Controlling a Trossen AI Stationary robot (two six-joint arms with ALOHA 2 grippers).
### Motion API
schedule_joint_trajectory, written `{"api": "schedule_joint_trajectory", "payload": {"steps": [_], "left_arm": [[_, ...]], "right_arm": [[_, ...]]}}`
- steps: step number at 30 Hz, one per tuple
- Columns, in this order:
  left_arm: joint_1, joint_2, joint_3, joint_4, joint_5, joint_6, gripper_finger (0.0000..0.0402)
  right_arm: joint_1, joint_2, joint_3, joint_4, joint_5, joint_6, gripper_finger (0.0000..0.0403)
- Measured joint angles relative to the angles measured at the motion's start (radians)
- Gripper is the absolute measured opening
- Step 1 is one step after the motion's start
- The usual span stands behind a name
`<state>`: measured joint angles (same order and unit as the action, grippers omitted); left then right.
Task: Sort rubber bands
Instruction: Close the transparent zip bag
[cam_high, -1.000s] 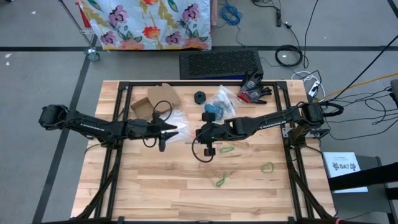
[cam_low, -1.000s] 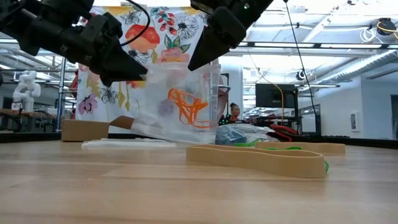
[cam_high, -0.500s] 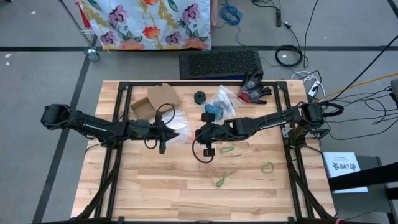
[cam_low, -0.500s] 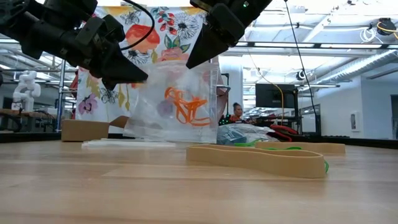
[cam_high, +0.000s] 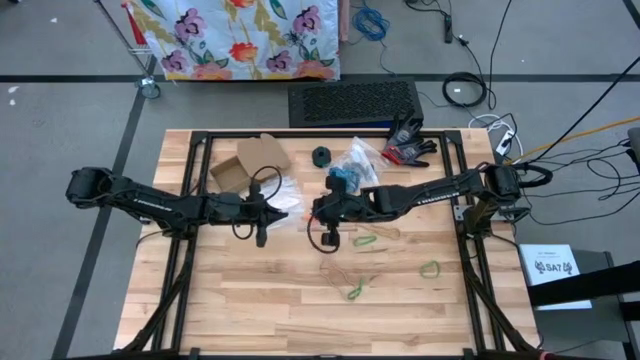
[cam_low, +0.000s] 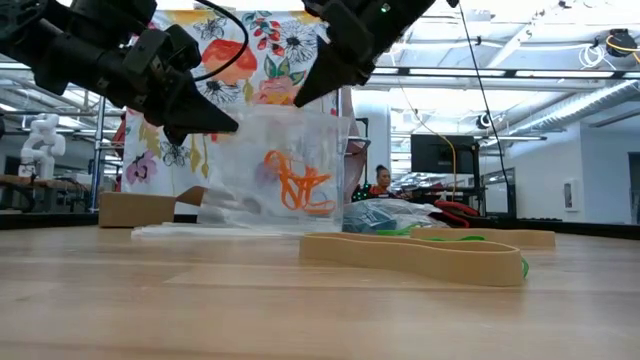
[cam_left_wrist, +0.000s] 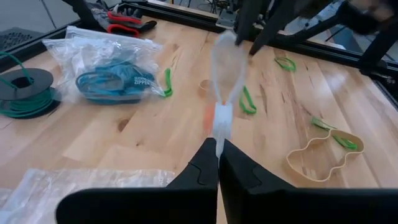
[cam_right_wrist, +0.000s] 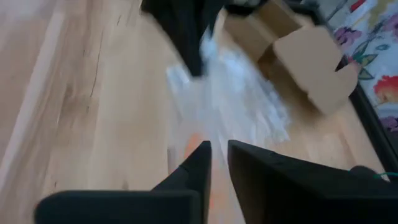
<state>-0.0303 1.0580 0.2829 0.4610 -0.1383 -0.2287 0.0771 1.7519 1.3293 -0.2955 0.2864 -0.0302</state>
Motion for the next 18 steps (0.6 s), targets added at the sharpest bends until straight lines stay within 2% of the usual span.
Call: {"api": "schedule_joint_trajectory", "payload": {"steps": [3, 8, 11, 15, 18], "left_arm": [[0.000, 0.000, 0.000, -0.003, -0.017, 0.005, 0.0002], [0.000, 0.000, 0.000, -0.006, -0.029, 0.033, 0.0001], [0.000, 0.000, 0.000, -0.005, -0.030, 0.033, 0.0001], [0.000, 0.000, 0.000, 0.004, -0.031, 0.028, 0.0001], [0.000, 0.000, 0.001, 0.004, -0.031, 0.028, 0.0000]], "right_arm": [[-0.015, 0.000, 0.000, 0.063, -0.008, 0.011, 0.0068], [-0.033, 0.006, 0.001, 0.198, -0.080, -0.012, 0.0095], [-0.040, 0.026, 0.001, 0.224, -0.095, -0.021, 0.0101], [-0.053, 0.079, 0.005, 0.312, -0.182, -0.041, 0.0102], [-0.051, 0.122, 0.044, 0.319, -0.183, -0.083, 0.0102]]}}
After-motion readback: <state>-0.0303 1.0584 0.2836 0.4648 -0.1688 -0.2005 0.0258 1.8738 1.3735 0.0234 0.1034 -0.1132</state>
